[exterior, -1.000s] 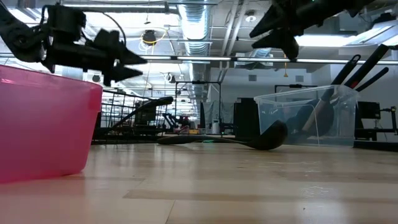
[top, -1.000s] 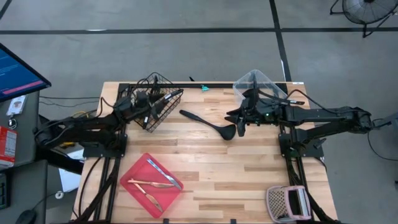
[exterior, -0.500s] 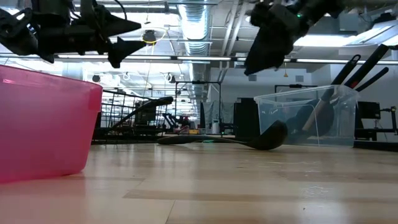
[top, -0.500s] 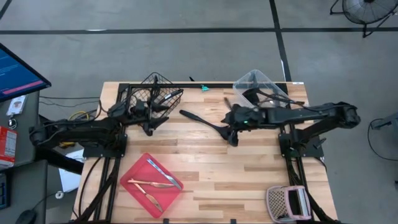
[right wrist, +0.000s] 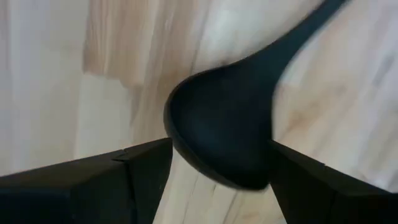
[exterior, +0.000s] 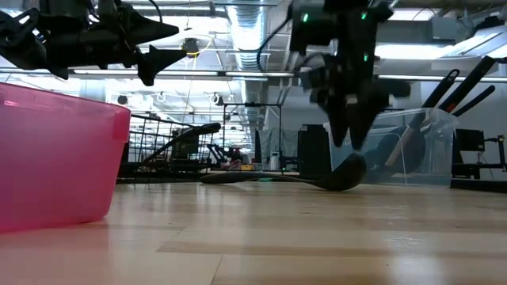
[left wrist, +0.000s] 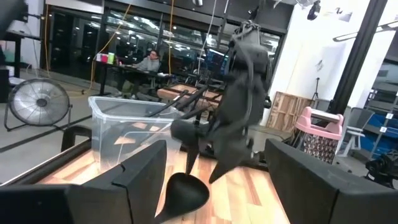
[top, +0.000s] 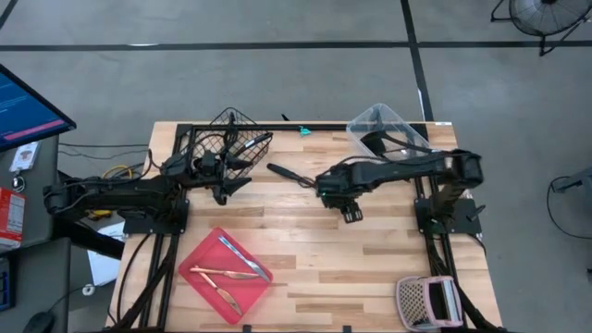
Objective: Pick & Place Kitchen Items
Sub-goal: Put the black serving spoon into the wire basket
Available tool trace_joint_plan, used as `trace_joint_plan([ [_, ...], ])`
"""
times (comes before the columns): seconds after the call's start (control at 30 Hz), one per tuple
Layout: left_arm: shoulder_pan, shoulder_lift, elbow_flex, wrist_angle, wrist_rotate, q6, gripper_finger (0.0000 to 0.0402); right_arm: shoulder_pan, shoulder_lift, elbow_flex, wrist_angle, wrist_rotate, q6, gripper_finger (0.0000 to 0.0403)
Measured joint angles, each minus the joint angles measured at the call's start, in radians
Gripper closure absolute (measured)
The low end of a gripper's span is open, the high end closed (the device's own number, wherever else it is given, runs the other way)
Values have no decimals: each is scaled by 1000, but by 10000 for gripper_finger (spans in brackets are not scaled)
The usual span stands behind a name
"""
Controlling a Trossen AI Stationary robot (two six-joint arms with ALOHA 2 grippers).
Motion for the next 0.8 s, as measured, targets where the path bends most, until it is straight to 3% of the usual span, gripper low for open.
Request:
trace_joint_plan([
  [0.2, 0, 0, 0, -1, 0, 0, 148, 0, 133, 0, -21, 26, -106, 154],
  [0.43, 0, 0, 0, -1, -1, 0, 156, 0, 196, 0, -59, 49, -86, 172],
  [0.57, 0, 0, 0, -2, -1, 0, 156, -1, 212, 0, -59, 119, -30, 233],
  [0.73, 0, 0, 0, -2, -1, 0, 160, -7, 211, 0, -54, 123, 35, 372],
  [0.8, 0, 0, -1, -2, -1, 0, 162, -8, 210, 0, -53, 126, 81, 383],
])
